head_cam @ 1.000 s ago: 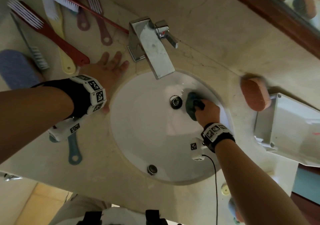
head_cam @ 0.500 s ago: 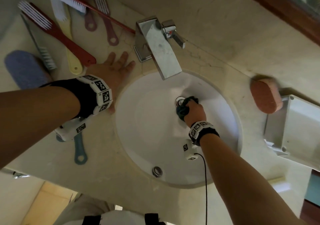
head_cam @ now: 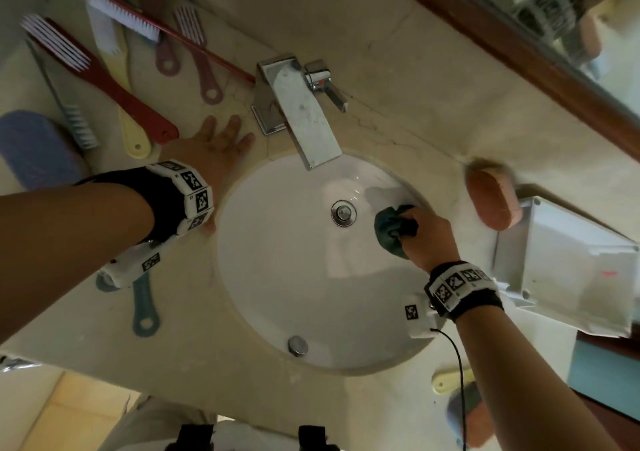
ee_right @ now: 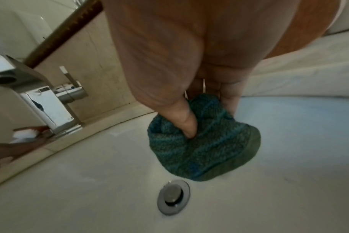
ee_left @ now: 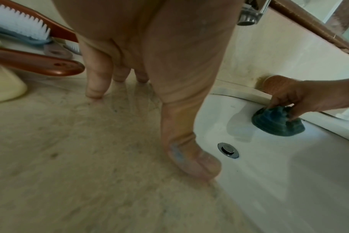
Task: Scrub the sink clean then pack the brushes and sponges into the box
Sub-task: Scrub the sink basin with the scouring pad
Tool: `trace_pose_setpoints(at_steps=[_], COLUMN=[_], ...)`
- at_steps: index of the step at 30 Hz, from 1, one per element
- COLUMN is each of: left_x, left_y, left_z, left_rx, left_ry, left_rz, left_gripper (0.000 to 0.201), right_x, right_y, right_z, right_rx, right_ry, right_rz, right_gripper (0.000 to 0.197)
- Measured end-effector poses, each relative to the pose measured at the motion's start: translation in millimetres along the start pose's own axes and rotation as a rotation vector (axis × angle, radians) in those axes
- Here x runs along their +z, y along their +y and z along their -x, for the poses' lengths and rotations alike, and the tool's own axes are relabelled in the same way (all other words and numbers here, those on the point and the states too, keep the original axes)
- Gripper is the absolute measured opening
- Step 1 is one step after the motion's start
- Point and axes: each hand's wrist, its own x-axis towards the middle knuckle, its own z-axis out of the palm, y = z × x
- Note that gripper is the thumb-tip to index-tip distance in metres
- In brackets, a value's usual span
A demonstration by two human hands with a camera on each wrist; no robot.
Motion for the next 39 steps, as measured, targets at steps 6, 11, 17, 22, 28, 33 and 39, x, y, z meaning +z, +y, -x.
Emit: trace_pose_setpoints(at_steps=[6,11,17,22,28,33,39], left_x=[2,8,9,10,13,11,6], left_y=[-1,-3,-2,-2,-5,-2,7], left_z=[-3,-10,-13,-13,-10,-5,9], left_rx=[0.004,0.014,0.004,0.003,0.026,0.008,-0.005], left_ry=[0.007,0.023,0.020,0.029,0.065,0.070,0.082], left_rz=[0.007,-0.013,-0.017,-0.026,-0.048,-0.037,-0.038], left_gripper=[0.161,0.163,0.164,0.164,0.158,0.149,0.109], right_x=[64,101,100,82,39,13,-7], right_y=[-2,-42,-67,-54,-27,-24,-31], right_z=[0,-13,-42,-29,9,51,88], right_rx=[0.169,0.136,0.243,0.419,0.405,0.365,0.310], right_ry=[-0.303,-0.287,-0.150,0.056,0.145,0.136,0.169], right_rz=[0.039,-0.022,-0.203,-0.460,-0.451,-0.491,-0.535], right_gripper=[0.013,0.017,0.024,0.027,0.026,0.008,0.009])
